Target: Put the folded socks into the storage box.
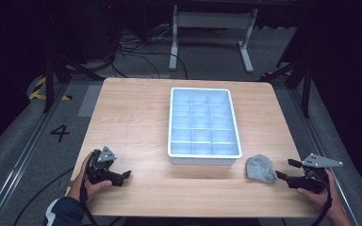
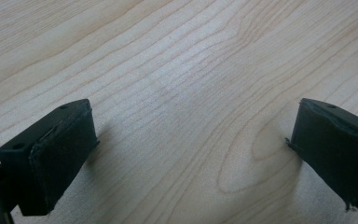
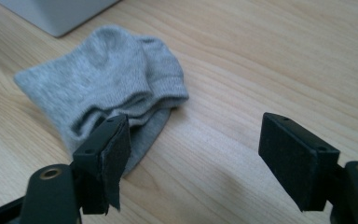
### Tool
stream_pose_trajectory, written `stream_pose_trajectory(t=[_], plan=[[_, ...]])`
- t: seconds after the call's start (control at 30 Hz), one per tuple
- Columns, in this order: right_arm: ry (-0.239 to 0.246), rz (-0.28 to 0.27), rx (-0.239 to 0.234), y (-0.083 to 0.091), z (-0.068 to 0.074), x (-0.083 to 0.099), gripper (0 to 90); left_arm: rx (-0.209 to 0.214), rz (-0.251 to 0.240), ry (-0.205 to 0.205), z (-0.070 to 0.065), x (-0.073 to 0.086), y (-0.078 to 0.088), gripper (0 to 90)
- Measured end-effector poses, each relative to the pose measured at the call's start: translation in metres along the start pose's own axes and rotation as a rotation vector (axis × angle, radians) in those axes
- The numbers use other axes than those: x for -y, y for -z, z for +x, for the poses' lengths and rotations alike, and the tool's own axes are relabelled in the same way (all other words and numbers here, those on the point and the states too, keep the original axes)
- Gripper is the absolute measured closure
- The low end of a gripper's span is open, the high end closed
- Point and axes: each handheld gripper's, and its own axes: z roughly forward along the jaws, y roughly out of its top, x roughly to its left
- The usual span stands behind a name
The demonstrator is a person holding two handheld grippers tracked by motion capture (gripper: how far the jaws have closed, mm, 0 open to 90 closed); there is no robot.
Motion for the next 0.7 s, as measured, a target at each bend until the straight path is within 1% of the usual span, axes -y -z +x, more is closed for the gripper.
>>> stream_pose_trajectory(t=[0.1,0.23,0.3,0.33,0.4,0.53,0.7], plan=[[0.012,-0.014,0.001,0.005,0.001,-0.004,25.7,-0.001,-0.002,0.001,0.000,0.000,0.000,0.4],[0.022,-0.032,-0.021,0.009,0.006,-0.011,25.7,0.000,-0.001,0.000,0.000,0.000,0.000,0.3],[0.038,-0.042,-0.029,0.009,0.009,-0.016,25.6,0.000,0.000,0.000,0.000,0.000,0.000,0.4],[0.038,-0.038,-0.034,0.009,0.011,-0.017,25.5,0.000,0.000,0.000,0.000,0.000,0.000,0.4],[0.048,-0.044,-0.045,0.008,0.014,-0.020,25.1,0.000,0.000,0.000,0.000,0.000,0.000,0.4],[0.076,-0.039,-0.068,0.004,0.023,-0.025,25.0,-0.001,-0.002,0.000,0.000,0.000,0.000,0.4],[0.099,-0.018,-0.092,-0.006,0.031,-0.028,25.0,0.000,0.000,0.000,0.000,0.000,0.000,0.4]])
